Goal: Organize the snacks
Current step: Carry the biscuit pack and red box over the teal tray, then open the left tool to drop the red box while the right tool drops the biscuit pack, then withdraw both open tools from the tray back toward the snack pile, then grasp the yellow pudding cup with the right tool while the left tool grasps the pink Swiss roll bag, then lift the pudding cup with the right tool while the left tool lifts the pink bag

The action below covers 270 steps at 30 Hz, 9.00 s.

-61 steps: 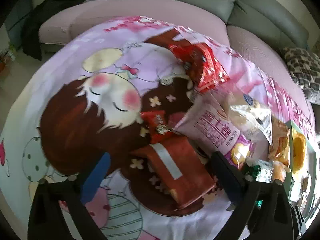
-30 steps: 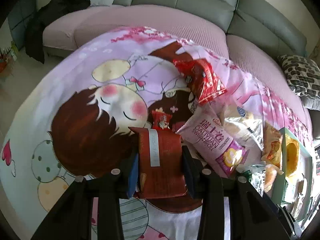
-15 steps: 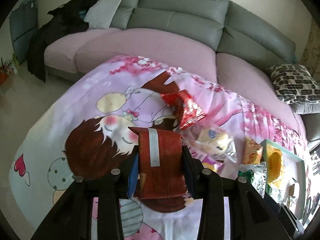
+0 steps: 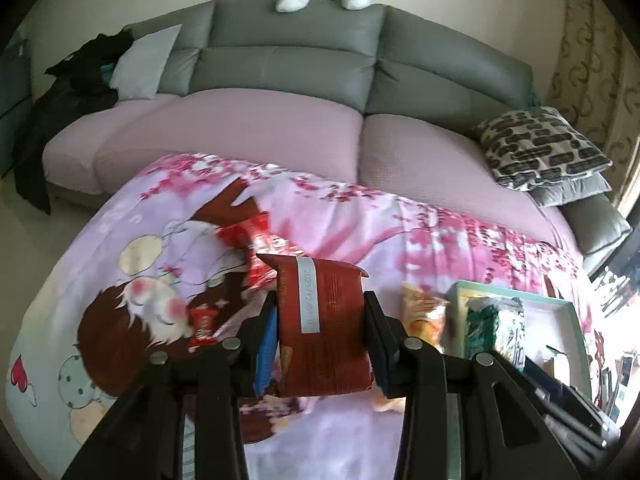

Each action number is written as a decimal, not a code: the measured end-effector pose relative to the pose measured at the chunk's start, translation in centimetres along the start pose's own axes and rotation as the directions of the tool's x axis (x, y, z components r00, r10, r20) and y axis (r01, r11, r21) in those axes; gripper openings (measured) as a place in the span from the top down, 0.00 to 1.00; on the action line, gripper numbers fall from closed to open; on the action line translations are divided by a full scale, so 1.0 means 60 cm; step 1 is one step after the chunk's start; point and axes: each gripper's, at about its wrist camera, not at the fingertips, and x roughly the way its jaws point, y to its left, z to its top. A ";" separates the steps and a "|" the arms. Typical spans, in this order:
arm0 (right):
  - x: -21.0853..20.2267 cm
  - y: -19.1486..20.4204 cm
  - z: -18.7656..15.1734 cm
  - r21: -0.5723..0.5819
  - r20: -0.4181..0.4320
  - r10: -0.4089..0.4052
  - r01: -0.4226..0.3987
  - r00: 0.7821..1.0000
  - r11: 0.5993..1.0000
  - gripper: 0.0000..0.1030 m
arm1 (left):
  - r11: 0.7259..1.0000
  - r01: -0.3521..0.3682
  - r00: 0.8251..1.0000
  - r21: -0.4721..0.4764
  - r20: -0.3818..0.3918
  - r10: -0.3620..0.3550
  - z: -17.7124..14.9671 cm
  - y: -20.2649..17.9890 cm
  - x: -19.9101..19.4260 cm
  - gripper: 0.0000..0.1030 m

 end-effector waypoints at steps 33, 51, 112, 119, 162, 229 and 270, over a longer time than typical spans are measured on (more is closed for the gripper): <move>-0.027 -0.311 0.023 0.373 -0.010 -0.221 0.208 0.975 0.904 0.49 | 0.914 0.258 0.965 0.313 -0.030 -0.262 -0.051 -0.320 0.057 0.60; -0.029 -0.312 0.017 0.352 -0.025 -0.234 0.228 0.972 0.908 0.47 | 0.908 0.251 0.968 0.335 -0.068 -0.243 -0.058 -0.331 0.060 0.58; 0.027 -0.047 0.013 0.016 0.051 -0.121 0.120 0.991 0.993 0.00 | 0.973 -0.211 0.972 -0.091 0.083 0.218 -0.018 0.054 0.024 0.00; 0.046 -0.015 0.001 0.031 0.021 -0.037 0.037 0.999 0.999 0.00 | 0.980 -0.147 0.985 -0.132 0.072 0.157 -0.019 0.094 0.015 0.00; 0.146 0.044 -0.088 -0.048 -0.227 -0.014 0.004 0.974 0.999 0.42 | 0.963 -0.096 0.968 -0.254 -0.248 0.031 -0.079 0.147 0.110 0.00; 0.151 0.041 -0.092 -0.100 -0.262 -0.030 0.004 0.965 0.995 0.61 | 0.949 -0.010 0.998 -0.315 -0.064 -0.011 -0.042 0.149 0.044 0.54; 0.130 0.062 -0.078 -0.196 -0.199 -0.066 0.026 0.978 0.980 0.61 | 0.955 -0.029 0.998 -0.295 -0.070 0.009 -0.039 0.133 0.040 0.54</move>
